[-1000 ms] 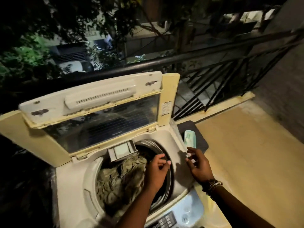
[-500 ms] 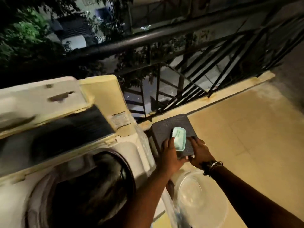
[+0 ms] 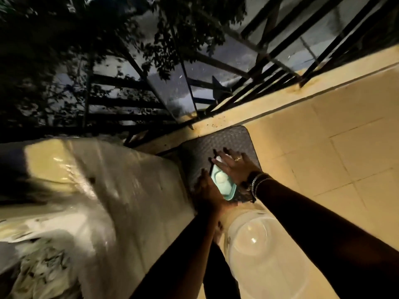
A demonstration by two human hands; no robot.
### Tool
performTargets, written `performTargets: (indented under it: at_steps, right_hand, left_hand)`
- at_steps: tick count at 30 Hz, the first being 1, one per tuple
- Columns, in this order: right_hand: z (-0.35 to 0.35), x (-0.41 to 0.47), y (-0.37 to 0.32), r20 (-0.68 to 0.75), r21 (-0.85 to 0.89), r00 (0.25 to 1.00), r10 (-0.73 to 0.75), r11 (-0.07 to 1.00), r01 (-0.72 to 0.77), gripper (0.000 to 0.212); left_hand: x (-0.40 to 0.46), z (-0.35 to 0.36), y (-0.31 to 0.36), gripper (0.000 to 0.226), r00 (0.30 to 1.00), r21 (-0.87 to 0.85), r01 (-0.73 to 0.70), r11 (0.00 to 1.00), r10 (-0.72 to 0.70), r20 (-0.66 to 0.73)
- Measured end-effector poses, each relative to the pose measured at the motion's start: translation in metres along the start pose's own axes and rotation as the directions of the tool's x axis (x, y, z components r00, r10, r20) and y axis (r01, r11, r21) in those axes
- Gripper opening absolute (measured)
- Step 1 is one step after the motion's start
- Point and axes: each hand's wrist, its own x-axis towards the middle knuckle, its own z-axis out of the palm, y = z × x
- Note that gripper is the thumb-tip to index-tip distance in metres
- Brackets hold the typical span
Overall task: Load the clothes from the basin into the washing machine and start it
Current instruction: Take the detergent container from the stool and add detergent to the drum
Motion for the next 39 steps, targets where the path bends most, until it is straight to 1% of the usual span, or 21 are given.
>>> performTargets:
  at_steps: [2,3,4,6,8,10,12,13,15,16,18,19,20,22,23,25,29,31,33,36,39]
  right_hand:
    - [0.006,0.014,0.001,0.004,-0.047,0.998,-0.070,0.996,0.070,0.065]
    - [0.009,0.017,0.001,-0.005,-0.096,0.995,-0.095,0.991,0.095,0.064]
    - [0.011,0.018,0.002,-0.010,-0.121,0.993,-0.115,0.986,0.113,0.064]
    - [0.012,0.018,0.007,-0.016,-0.117,0.994,-0.111,0.987,0.109,0.065]
    - [0.007,0.013,0.011,-0.046,-0.070,0.994,-0.101,0.993,0.098,0.076]
    - [-0.001,0.000,0.013,-0.072,-0.039,0.992,-0.104,0.994,0.102,0.096]
    - [-0.011,-0.023,0.012,-0.117,0.042,0.987,-0.111,0.992,0.116,0.108]
    - [-0.015,-0.035,0.011,-0.166,0.127,0.980,-0.105,0.984,0.127,0.111]
    - [-0.028,-0.069,0.007,-0.258,0.327,0.965,-0.056,0.934,0.142,0.113]
    - [-0.034,-0.089,0.004,-0.302,0.406,0.953,-0.028,0.901,0.155,0.106]
    - [-0.049,-0.126,-0.002,-0.400,0.498,0.916,0.037,0.848,0.183,0.071]
    - [-0.057,-0.148,-0.008,-0.450,0.501,0.890,0.073,0.846,0.185,0.055]
    - [-0.065,-0.168,-0.015,-0.491,0.486,0.865,0.101,0.856,0.176,0.047]
    - [-0.078,-0.203,-0.031,-0.532,0.425,0.836,0.136,0.897,0.124,0.039]
    - [-0.083,-0.217,-0.038,-0.530,0.392,0.834,0.152,0.916,0.082,0.033]
    - [-0.083,-0.250,-0.057,-0.564,0.273,0.816,0.129,0.961,0.038,0.019]
    - [-0.088,-0.318,-0.110,-0.593,0.165,0.802,0.067,0.986,0.040,0.010]
    - [-0.093,-0.354,-0.140,-0.625,0.091,0.780,0.030,0.995,0.034,0.011]
    - [-0.097,-0.383,-0.164,-0.677,0.004,0.735,-0.033,0.999,0.049,0.013]
    - [-0.100,-0.420,-0.197,-0.712,-0.097,0.692,-0.114,0.993,0.063,0.013]
    - [-0.103,-0.442,-0.222,-0.704,-0.237,0.669,-0.238,0.967,0.095,0.014]
  left_hand:
    - [0.002,0.019,0.003,0.139,0.995,0.056,0.056,0.997,-0.051,-0.089]
    - [0.005,0.027,0.003,0.136,0.991,0.077,0.070,0.995,-0.061,-0.119]
    - [0.008,0.029,0.006,0.126,0.988,0.112,0.065,0.992,-0.048,-0.150]
    - [0.020,0.034,0.005,0.101,0.987,0.191,0.053,0.980,-0.022,-0.161]
    - [0.026,0.034,-0.001,0.095,0.986,0.216,0.022,0.976,0.015,-0.168]
    - [0.008,0.017,-0.001,0.104,0.977,0.148,-0.014,0.989,0.045,-0.206]
    - [-0.010,-0.005,0.003,0.115,0.989,0.051,-0.090,0.995,0.095,-0.112]
    - [-0.016,-0.013,0.005,0.117,0.990,0.003,-0.120,0.993,0.120,-0.070]
    - [-0.031,-0.028,0.005,0.119,0.988,-0.006,-0.136,0.991,0.135,-0.073]
    - [-0.040,-0.035,0.006,0.118,0.985,0.010,-0.148,0.989,0.148,-0.085]
    - [-0.059,-0.049,0.009,0.110,0.970,0.022,-0.216,0.976,0.217,-0.107]
    - [-0.076,-0.061,0.016,0.107,0.957,0.018,-0.268,0.963,0.269,-0.111]
    - [-0.093,-0.073,0.023,0.106,0.939,0.017,-0.326,0.945,0.325,-0.112]
    - [-0.130,-0.098,0.037,0.116,0.912,0.045,-0.398,0.916,0.401,-0.086]
    - [-0.147,-0.106,0.041,0.120,0.908,0.036,-0.414,0.910,0.416,-0.059]
    - [-0.189,-0.119,0.038,0.123,0.902,-0.012,-0.433,0.902,0.432,-0.011]
    - [-0.275,-0.141,0.019,0.118,0.903,-0.021,-0.429,0.903,0.429,-0.017]
    - [-0.321,-0.148,0.008,0.117,0.912,-0.006,-0.410,0.912,0.410,-0.006]
    - [-0.354,-0.152,-0.005,0.117,0.913,0.002,-0.408,0.913,0.408,-0.007]
    - [-0.400,-0.162,-0.027,0.118,0.905,-0.005,-0.422,0.907,0.421,-0.056]
    - [-0.430,-0.170,-0.045,0.115,0.906,0.000,-0.410,0.912,0.408,-0.110]
